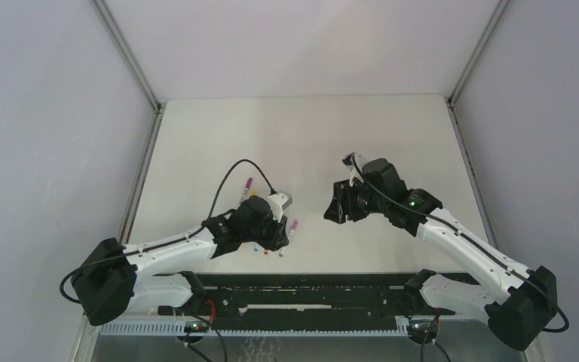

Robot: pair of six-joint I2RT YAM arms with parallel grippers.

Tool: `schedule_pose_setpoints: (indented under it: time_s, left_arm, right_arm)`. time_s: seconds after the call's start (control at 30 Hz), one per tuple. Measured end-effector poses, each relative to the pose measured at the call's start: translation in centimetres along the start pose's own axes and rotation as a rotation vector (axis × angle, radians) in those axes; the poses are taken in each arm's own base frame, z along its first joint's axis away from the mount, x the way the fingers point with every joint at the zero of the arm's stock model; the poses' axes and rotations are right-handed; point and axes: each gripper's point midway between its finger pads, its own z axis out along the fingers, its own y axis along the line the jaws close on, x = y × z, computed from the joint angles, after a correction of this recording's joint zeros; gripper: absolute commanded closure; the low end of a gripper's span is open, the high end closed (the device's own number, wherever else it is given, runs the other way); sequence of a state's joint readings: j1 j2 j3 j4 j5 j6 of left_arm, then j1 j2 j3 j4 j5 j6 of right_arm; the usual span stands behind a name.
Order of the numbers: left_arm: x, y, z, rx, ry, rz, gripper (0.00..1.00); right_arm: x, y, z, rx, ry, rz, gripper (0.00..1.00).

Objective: Insert the pens into the pen caps

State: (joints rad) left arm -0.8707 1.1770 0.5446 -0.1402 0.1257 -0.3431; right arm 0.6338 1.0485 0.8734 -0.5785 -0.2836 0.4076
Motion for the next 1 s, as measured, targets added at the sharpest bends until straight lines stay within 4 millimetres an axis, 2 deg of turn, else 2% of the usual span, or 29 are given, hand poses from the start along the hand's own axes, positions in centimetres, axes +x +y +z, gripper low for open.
schedule_pose_setpoints:
  time_s: [0.1, 0.23, 0.3, 0.33, 0.43, 0.47, 0.5, 0.57, 0.6, 0.67, 0.73, 0.83, 0.93, 1.0]
  left_arm:
    - [-0.2, -0.1, 0.1, 0.003, -0.007, -0.006, 0.55]
    - [-1.4, -0.2, 0.1, 0.012, -0.052, -0.013, 0.38]
    - [-2.5, 0.1, 0.0, 0.014, -0.092, -0.025, 0.19]
    - [-3.3, 0.6, -0.1, 0.008, -0.116, -0.04, 0.15]
    - [-6.1, 3.1, -0.7, -0.032, -0.201, -0.088, 0.1]
    - [-7.4, 4.4, -1.1, -0.056, -0.245, -0.112, 0.09]
    - [-8.7, 5.9, -1.8, -0.085, -0.295, -0.136, 0.09]
    - [-10.9, 9.4, -3.4, -0.161, -0.392, -0.191, 0.08]
    - [-12.1, 11.8, -4.8, -0.216, -0.454, -0.229, 0.08]
    - [-14.0, 17.2, -8.7, -0.368, -0.604, -0.312, 0.08]
    - [-14.6, 21.3, -12.8, -0.512, -0.746, -0.374, 0.07]
    - [-12.7, 25.6, -18.9, -0.749, -0.914, -0.448, 0.04]
    - [-10.4, 27.2, -21.6, -0.911, -0.983, -0.458, 0.03]
    - [-8.5, 27.9, -21.7, -0.985, -0.974, -0.445, 0.03]
  right_arm:
    - [-0.2, -0.2, 0.1, 0.008, -0.016, -0.002, 0.44]
    - [-0.5, -0.8, 0.6, 0.017, -0.04, -0.002, 0.32]
    - [-0.8, -1.5, 0.9, 0.03, -0.057, 0.004, 0.26]
    - [-1.1, -2.0, 1.1, 0.04, -0.071, 0.01, 0.18]
    - [-2.4, -4.7, 1.6, 0.096, -0.122, 0.039, 0.15]
    - [-3.1, -6.0, 1.6, 0.116, -0.147, 0.049, 0.03]
    - [-3.7, -7.3, 1.5, 0.144, -0.175, 0.064, 0.01]
    - [-4.9, -10.3, 0.9, 0.199, -0.241, 0.103, 0.0]
    - [-5.6, -12.1, 0.4, 0.234, -0.286, 0.125, 0.0]
    - [-6.2, -15.4, -0.6, 0.312, -0.363, 0.169, 0.0]
    - [-6.0, -19.1, -2.0, 0.426, -0.441, 0.212, 0.0]
    - [-4.3, -22.5, -3.1, 0.574, -0.513, 0.241, 0.0]
    - [-2.4, -24.5, -3.0, 0.66, -0.546, 0.241, 0.0]
    - [-1.5, -25.5, -2.7, 0.698, -0.535, 0.242, 0.0]
